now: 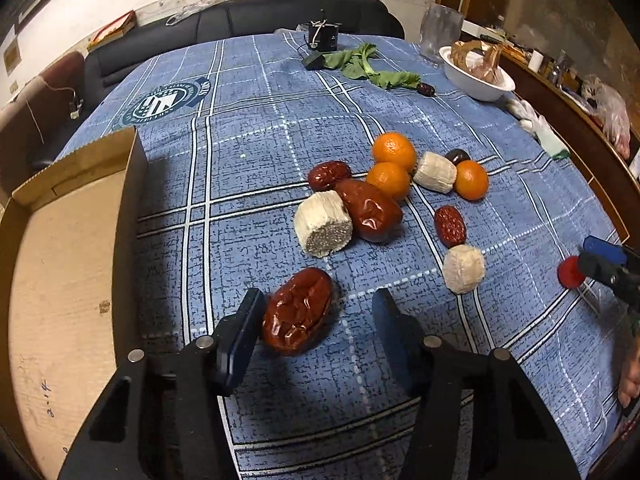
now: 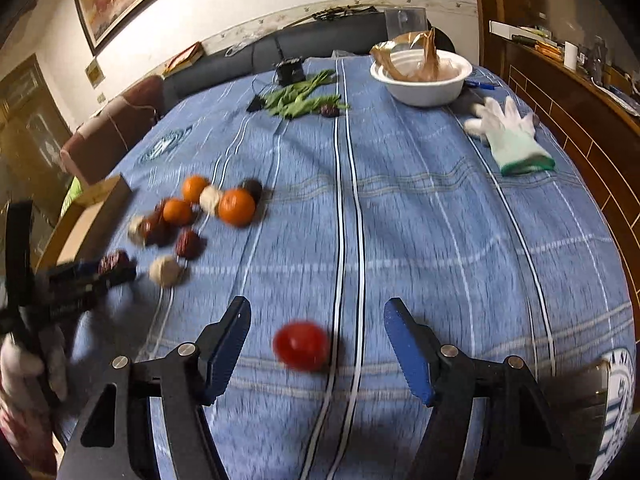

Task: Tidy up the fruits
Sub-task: 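Close left gripper on the dark red date while right gripper closes on the red tomato, then carry the date with left tool while right tool carries tomato into the cardboard box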

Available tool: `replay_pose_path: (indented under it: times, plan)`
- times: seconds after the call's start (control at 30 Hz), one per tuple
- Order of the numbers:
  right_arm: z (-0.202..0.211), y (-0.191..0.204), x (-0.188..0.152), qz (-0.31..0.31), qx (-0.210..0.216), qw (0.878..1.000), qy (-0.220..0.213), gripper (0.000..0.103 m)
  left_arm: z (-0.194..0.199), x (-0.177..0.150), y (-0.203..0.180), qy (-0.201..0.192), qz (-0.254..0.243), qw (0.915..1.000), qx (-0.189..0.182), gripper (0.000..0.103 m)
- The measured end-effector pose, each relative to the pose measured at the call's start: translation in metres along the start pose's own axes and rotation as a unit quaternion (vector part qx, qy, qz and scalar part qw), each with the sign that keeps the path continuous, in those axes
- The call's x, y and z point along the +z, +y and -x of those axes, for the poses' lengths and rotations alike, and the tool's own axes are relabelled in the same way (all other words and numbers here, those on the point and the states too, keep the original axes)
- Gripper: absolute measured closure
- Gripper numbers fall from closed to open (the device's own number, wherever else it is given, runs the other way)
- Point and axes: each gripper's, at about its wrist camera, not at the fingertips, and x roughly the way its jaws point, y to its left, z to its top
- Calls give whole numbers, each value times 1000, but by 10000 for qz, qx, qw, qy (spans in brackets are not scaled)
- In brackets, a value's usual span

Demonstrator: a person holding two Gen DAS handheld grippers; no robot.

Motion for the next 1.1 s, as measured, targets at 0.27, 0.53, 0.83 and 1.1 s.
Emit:
replay_pose_path:
  times: [0.27,0.53,0.83,1.1]
  plan:
    - [-15,14,-13,253,-149,9994,159,58,2,-2,-5,-100,-80,9995,275,76]
    - [-7,19,-22,338,-330,9989,82,68,19,-13,7,-227,359,9991,37,76]
    - [15,56,-18,583,81,9981,-165,68,84,-36,51,-748,837,9937,45,76]
    - [22,150,23,1195,1149,9856,-341,68,120,-24,119,-876,926,9897,655,75]
